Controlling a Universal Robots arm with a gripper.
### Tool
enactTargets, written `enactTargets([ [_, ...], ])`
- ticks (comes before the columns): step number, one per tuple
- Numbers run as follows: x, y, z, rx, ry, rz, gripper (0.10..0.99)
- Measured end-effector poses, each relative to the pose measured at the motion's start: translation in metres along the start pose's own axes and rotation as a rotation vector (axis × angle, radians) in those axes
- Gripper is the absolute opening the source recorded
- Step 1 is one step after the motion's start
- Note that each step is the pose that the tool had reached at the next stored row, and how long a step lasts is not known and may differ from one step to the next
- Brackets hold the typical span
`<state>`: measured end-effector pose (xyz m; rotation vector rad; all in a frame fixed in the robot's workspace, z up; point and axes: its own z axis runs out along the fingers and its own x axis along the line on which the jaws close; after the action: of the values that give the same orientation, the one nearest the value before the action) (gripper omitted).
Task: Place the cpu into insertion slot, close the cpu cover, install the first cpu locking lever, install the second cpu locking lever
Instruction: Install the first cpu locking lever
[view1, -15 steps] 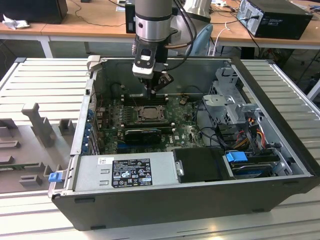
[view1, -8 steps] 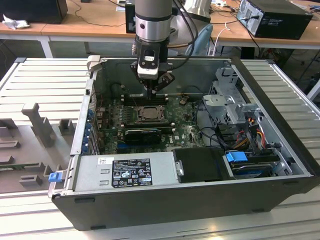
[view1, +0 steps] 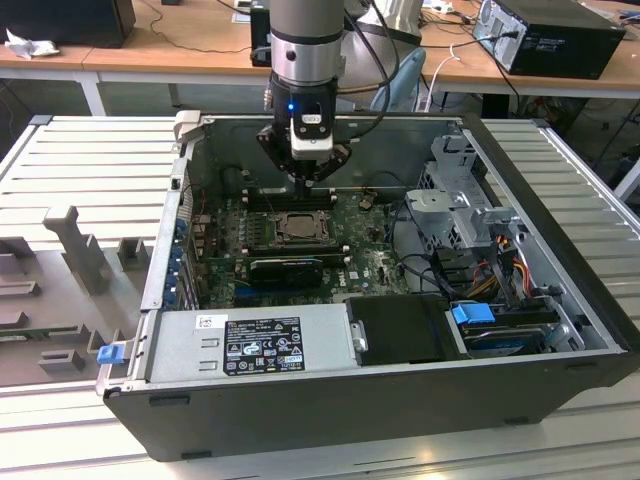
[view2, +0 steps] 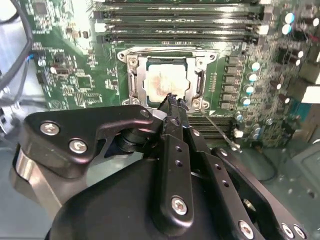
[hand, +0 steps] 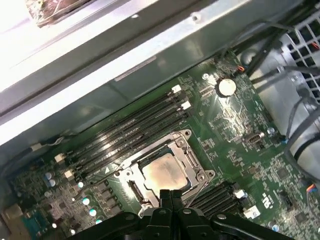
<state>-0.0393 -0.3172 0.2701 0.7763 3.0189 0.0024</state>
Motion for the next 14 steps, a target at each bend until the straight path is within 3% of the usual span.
enactTargets([
  [4,0.0000,0.0001,0.0004,-0.003,0.0007,-0.099,0.106],
  [14,0.0000,0.0000,0.0004,-0.004,0.0013,-0.174,0.106],
])
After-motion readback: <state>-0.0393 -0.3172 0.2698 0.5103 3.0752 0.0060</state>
